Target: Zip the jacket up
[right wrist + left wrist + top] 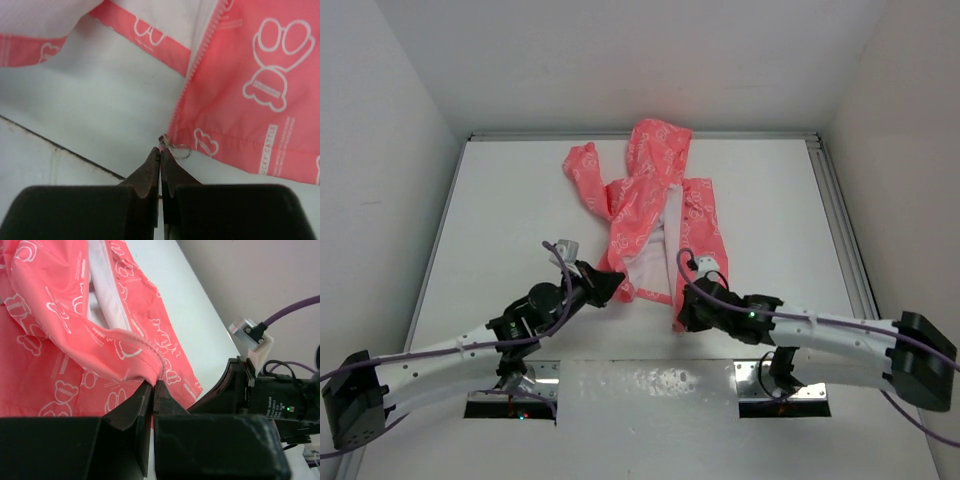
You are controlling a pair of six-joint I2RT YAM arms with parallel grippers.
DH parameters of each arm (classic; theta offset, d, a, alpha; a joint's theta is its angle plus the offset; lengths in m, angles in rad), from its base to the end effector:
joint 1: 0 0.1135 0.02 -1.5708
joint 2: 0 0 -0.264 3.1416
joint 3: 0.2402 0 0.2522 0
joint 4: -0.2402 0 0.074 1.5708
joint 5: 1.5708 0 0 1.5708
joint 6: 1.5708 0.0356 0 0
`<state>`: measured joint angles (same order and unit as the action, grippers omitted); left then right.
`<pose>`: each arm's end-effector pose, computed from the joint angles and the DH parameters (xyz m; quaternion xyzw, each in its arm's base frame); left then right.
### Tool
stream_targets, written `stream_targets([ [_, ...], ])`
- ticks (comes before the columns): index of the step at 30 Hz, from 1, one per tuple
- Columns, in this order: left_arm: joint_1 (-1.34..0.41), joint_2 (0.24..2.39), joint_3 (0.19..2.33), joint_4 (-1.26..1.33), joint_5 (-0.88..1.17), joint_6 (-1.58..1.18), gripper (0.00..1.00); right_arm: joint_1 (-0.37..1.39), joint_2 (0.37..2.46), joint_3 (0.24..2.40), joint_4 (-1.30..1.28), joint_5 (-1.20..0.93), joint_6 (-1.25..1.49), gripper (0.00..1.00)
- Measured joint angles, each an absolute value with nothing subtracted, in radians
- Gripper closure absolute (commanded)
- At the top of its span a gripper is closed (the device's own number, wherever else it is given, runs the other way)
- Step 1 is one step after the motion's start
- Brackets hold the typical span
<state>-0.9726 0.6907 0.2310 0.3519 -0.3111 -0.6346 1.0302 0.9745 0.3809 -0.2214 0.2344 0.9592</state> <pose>0.1047 -0.1343 0.2152 0.0217 0.7421 -0.3950 0.5411 0.1012 0.1525 0.1656 0.0104 0.9240 0.2481 0.2908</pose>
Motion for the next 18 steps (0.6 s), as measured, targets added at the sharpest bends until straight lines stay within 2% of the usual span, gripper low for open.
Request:
stream_targets([
  [1, -0.970, 0.697, 0.231, 0.355, -0.310, -0.630, 1.00, 1.056, 1.023, 0.423, -0.244, 0.265, 0.949, 1.00],
  [3, -0.965, 0.708, 0.231, 0.363, -0.307, -0.623, 1.00, 1.075, 1.104, 0.493, -0.258, 0.321, 0.937, 0.79],
  [4, -0.959, 0.714, 0.231, 0.365, -0.302, -0.617, 1.00, 1.076, 1.131, 0.513, -0.256, 0.360, 0.927, 0.64],
  [6, -0.948, 0.716, 0.235, 0.354, -0.299, -0.606, 1.00, 1.074, 1.175, 0.534, -0.245, 0.413, 0.920, 0.55],
  [8, -0.939, 0.708, 0.239, 0.347, -0.297, -0.595, 1.00, 1.052, 1.195, 0.535, -0.237, 0.440, 0.903, 0.52],
  [11, -0.933, 0.667, 0.239, 0.336, -0.297, -0.581, 1.00, 0.936, 1.229, 0.551, -0.209, 0.417, 0.865, 0.57],
  [12, -0.929, 0.654, 0.240, 0.332, -0.297, -0.575, 1.00, 0.883, 1.245, 0.564, -0.196, 0.403, 0.850, 0.70],
  [13, -0.928, 0.642, 0.241, 0.325, -0.299, -0.569, 1.00, 0.818, 1.268, 0.587, -0.181, 0.358, 0.832, 0.93],
  [14, -0.927, 0.633, 0.242, 0.321, -0.300, -0.562, 1.00, 0.759, 1.299, 0.616, -0.168, 0.321, 0.813, 0.98],
  [17, -0.924, 0.606, 0.239, 0.308, -0.304, -0.553, 1.00, 0.619, 1.415, 0.725, -0.115, 0.224, 0.784, 0.99],
  [18, -0.921, 0.599, 0.239, 0.308, -0.304, -0.553, 1.00, 0.586, 1.456, 0.764, -0.099, 0.194, 0.773, 0.93],
])
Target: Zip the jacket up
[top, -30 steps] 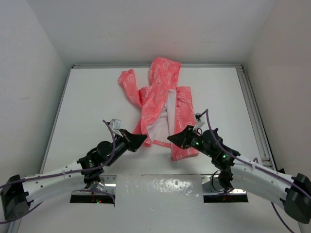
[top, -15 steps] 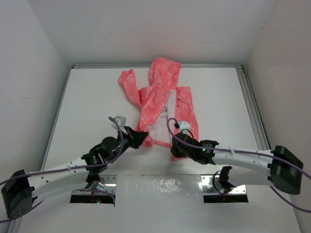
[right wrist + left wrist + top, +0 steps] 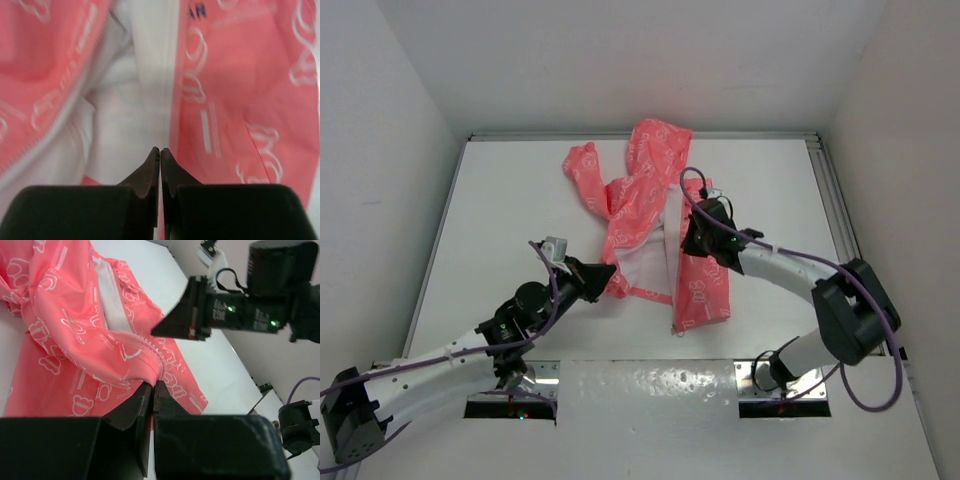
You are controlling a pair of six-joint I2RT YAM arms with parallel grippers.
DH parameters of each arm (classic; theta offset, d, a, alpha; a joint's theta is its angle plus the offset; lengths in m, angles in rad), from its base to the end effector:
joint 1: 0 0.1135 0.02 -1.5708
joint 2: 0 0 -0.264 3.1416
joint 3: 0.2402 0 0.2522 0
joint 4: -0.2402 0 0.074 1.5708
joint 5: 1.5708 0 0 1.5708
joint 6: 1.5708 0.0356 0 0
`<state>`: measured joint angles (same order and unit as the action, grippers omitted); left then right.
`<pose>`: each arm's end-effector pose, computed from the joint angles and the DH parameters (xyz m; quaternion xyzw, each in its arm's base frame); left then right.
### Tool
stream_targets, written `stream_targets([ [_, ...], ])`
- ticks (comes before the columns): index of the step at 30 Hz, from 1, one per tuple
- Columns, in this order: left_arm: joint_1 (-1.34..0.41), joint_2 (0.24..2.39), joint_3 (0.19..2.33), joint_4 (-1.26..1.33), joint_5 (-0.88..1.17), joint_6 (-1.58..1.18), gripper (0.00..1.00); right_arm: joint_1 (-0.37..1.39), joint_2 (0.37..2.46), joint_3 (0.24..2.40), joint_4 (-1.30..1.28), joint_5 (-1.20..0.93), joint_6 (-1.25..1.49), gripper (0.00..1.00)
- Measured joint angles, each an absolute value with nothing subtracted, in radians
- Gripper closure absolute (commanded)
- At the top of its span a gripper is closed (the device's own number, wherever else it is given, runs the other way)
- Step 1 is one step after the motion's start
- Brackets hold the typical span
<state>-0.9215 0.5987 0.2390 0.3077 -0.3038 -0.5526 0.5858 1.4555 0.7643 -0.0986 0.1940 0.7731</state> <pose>0.1053 -0.1211 0.2266 0.0291 0.7238 -0.3761 0.5777 0.2482 0.1564 0.1885 0.1228 0.9129 0.1684 0.3510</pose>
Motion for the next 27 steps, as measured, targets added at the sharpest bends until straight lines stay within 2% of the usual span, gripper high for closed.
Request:
stream_targets([
  [1, -0.919, 0.593, 0.239, 0.308, -0.303, -0.551, 1.00, 0.567, 1.488, 0.791, -0.079, 0.171, 0.767, 0.74],
  [2, -0.916, 0.591, 0.239, 0.310, -0.302, -0.550, 1.00, 0.549, 1.518, 0.813, -0.057, 0.149, 0.765, 0.66],
  [4, -0.910, 0.591, 0.239, 0.309, -0.292, -0.550, 1.00, 0.510, 1.578, 0.850, -0.014, 0.096, 0.759, 0.58],
  [6, -0.908, 0.594, 0.237, 0.310, -0.277, -0.550, 1.00, 0.474, 1.640, 0.882, 0.022, 0.043, 0.762, 0.57],
  [14, -0.901, 0.589, 0.235, 0.310, -0.239, -0.550, 1.00, 0.331, 1.874, 1.013, 0.105, -0.086, 0.810, 0.58],
  [21, -0.901, 0.582, 0.234, 0.310, -0.224, -0.550, 1.00, 0.323, 1.918, 1.092, 0.122, -0.135, 0.816, 0.67],
  [25, -0.900, 0.589, 0.234, 0.311, -0.221, -0.550, 1.00, 0.323, 1.922, 1.099, 0.135, -0.145, 0.823, 0.65],
  [27, -0.897, 0.593, 0.234, 0.310, -0.214, -0.550, 1.00, 0.323, 1.930, 1.105, 0.142, -0.153, 0.825, 0.79],
])
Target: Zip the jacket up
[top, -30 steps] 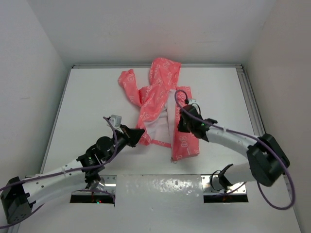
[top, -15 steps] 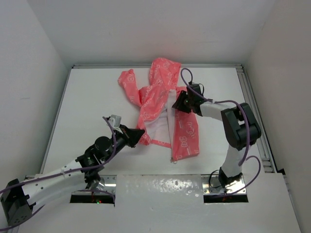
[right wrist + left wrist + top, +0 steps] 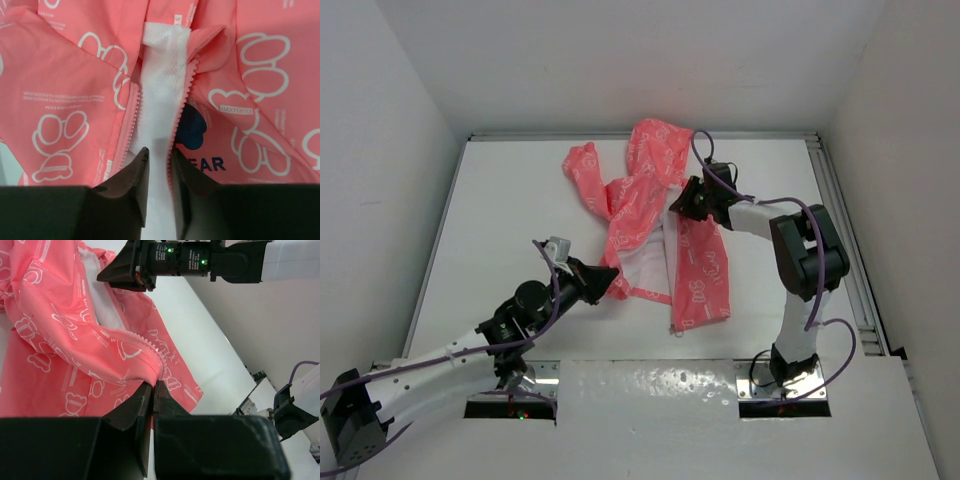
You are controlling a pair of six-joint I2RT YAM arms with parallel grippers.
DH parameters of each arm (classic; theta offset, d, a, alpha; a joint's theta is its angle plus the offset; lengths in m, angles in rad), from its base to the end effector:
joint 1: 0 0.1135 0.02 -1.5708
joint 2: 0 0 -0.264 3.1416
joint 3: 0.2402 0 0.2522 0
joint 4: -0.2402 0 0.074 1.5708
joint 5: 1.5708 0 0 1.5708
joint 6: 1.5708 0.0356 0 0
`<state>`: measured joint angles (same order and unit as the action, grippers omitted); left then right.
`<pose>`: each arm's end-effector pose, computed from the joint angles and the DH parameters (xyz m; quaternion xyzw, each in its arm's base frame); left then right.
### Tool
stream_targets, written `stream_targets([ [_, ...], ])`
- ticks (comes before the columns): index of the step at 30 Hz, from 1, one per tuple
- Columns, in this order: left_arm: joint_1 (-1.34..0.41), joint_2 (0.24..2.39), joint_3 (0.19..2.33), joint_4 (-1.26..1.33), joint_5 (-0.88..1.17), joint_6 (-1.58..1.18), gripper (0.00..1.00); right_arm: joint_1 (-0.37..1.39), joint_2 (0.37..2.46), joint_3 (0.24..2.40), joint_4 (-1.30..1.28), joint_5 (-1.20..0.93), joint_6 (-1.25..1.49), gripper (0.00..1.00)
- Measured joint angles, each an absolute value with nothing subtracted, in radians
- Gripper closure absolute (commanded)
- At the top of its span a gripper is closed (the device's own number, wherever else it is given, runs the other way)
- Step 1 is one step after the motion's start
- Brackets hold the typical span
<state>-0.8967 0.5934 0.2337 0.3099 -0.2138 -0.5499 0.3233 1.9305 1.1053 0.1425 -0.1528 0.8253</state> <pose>0.1059 -0.1204 0.2256 0.0518 0.7222 -0.3957 0.5649 0.3851 0.1347 0.1525 0.1919 0.8803 0.2906 0.3222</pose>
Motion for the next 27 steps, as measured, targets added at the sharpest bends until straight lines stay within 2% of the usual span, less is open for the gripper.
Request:
stream_targets([
  [4, -0.895, 0.594, 0.233, 0.311, -0.214, -0.550, 1.00, 0.323, 1.935, 1.106, 0.150, -0.162, 0.836, 1.00],
  [10, -0.889, 0.598, 0.233, 0.314, -0.209, -0.550, 1.00, 0.330, 1.939, 1.215, 0.035, -0.152, 0.810, 1.00],
  [11, -0.888, 0.604, 0.233, 0.318, -0.208, -0.550, 1.00, 0.336, 1.945, 1.265, -0.045, -0.138, 0.797, 0.98],
  [13, -0.887, 0.622, 0.233, 0.324, -0.202, -0.550, 1.00, 0.359, 1.987, 1.439, -0.132, -0.118, 0.776, 0.86],
  [14, -0.886, 0.632, 0.233, 0.325, -0.196, -0.551, 1.00, 0.375, 2.020, 1.542, -0.183, -0.099, 0.760, 0.70],
  [17, -0.883, 0.645, 0.233, 0.325, -0.190, -0.551, 1.00, 0.436, 2.086, 1.707, -0.247, -0.043, 0.729, 0.48],
  [19, -0.880, 0.645, 0.233, 0.326, -0.191, -0.551, 1.00, 0.472, 2.089, 1.708, -0.276, -0.029, 0.718, 0.41],
  [21, -0.876, 0.645, 0.233, 0.326, -0.191, -0.551, 1.00, 0.507, 2.086, 1.671, -0.307, -0.029, 0.714, 0.40],
  [25, -0.875, 0.630, 0.232, 0.317, -0.207, -0.550, 1.00, 0.508, 1.953, 1.413, -0.298, -0.023, 0.708, 0.63],
  [27, -0.875, 0.612, 0.232, 0.303, -0.220, -0.546, 1.00, 0.504, 1.818, 1.227, -0.262, -0.022, 0.717, 0.84],
])
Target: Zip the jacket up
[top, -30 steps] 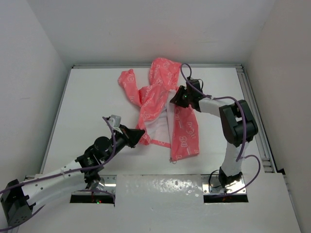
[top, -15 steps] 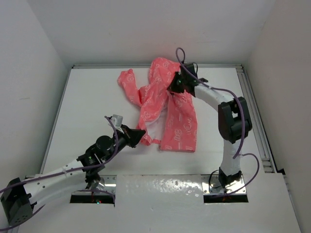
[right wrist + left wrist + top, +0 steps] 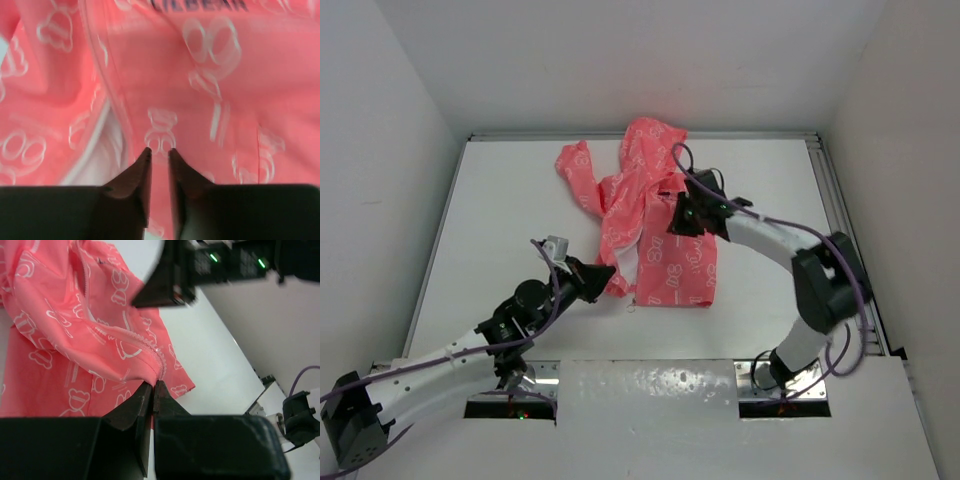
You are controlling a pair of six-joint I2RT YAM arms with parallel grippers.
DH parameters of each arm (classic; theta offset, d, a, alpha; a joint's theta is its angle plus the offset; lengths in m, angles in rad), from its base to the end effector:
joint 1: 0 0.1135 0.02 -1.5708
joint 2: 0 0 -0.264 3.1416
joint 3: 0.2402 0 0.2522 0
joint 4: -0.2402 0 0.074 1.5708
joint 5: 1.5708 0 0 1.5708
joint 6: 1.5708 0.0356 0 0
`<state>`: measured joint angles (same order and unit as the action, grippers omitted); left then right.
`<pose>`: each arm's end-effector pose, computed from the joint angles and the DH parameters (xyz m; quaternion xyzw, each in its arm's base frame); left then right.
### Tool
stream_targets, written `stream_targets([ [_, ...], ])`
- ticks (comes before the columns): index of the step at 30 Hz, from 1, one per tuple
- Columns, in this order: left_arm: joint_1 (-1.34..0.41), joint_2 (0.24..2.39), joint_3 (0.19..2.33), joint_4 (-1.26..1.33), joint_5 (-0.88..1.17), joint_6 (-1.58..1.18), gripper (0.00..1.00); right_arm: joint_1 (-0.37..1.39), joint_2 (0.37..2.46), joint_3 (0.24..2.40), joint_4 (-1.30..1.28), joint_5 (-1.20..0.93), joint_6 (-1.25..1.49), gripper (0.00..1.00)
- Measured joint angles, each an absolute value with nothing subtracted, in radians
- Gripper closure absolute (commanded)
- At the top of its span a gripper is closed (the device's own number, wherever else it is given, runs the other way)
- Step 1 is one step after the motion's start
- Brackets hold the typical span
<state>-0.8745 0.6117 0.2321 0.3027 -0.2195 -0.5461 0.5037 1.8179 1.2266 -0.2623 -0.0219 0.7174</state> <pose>0.1099 -0.1194 0.2217 0.0458 0.7317 -0.3794 0.5644 0.3442 0.1906 0.2001 0.0960 0.9314 0.2096 0.2817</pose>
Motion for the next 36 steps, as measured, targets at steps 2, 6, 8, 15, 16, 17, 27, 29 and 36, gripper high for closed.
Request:
stream_targets([
  [2, -0.873, 0.584, 0.232, 0.290, -0.235, -0.542, 1.00, 0.504, 1.656, 1.049, -0.219, -0.014, 0.738, 1.00],
  [6, -0.868, 0.554, 0.232, 0.284, -0.262, -0.534, 1.00, 0.581, 1.431, 0.827, -0.131, -0.003, 0.767, 0.98],
  [8, -0.865, 0.545, 0.232, 0.279, -0.271, -0.531, 1.00, 0.658, 1.396, 0.759, -0.090, 0.002, 0.778, 0.86],
  [15, -0.863, 0.517, 0.232, 0.235, -0.316, -0.527, 1.00, 0.868, 1.443, 0.670, -0.062, 0.046, 0.805, 0.71],
  [16, -0.863, 0.511, 0.232, 0.234, -0.321, -0.526, 1.00, 0.879, 1.463, 0.676, -0.057, 0.052, 0.805, 0.71],
  [17, -0.863, 0.506, 0.232, 0.234, -0.326, -0.524, 1.00, 0.889, 1.485, 0.685, -0.054, 0.057, 0.805, 0.70],
  [27, -0.863, 0.487, 0.232, 0.212, -0.366, -0.519, 1.00, 0.992, 1.649, 0.820, -0.065, 0.197, 0.782, 0.61],
  [29, -0.863, 0.475, 0.232, 0.204, -0.369, -0.519, 1.00, 0.998, 1.670, 0.828, -0.067, 0.220, 0.781, 0.62],
  [36, -0.863, 0.459, 0.232, 0.187, -0.392, -0.517, 1.00, 1.025, 1.718, 0.828, -0.088, 0.294, 0.783, 0.72],
])
